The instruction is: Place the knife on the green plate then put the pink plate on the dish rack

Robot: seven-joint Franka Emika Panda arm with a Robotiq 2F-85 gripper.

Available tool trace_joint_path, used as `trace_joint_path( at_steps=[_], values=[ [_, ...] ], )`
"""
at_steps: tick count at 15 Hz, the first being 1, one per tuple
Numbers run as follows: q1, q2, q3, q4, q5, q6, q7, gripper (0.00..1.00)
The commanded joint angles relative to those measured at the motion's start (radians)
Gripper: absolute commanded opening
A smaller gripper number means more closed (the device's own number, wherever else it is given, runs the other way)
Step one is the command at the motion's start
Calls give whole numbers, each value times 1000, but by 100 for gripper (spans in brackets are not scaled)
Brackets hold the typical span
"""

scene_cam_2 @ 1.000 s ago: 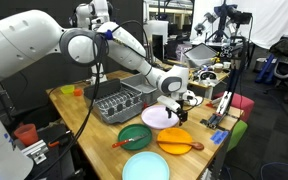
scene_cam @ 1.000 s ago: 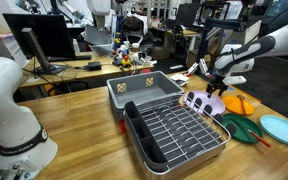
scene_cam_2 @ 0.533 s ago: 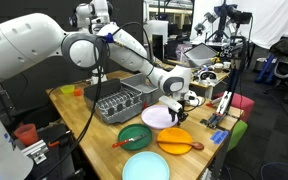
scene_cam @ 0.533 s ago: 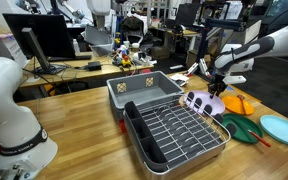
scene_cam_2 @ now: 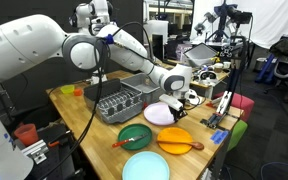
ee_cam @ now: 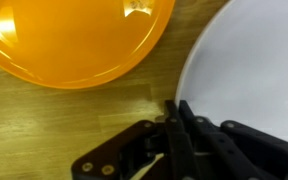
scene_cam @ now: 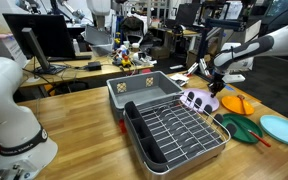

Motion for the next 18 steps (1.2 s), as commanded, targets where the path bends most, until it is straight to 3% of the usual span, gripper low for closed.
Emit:
trace_joint_path(
  at_steps=[1, 8, 18],
  values=[
    [-19, 21, 21, 39, 19, -30, -35, 0],
    [-20, -23, 20, -12, 25, -2, -41, 1],
    [37, -180, -92, -159, -96, 133, 20, 1]
  ],
)
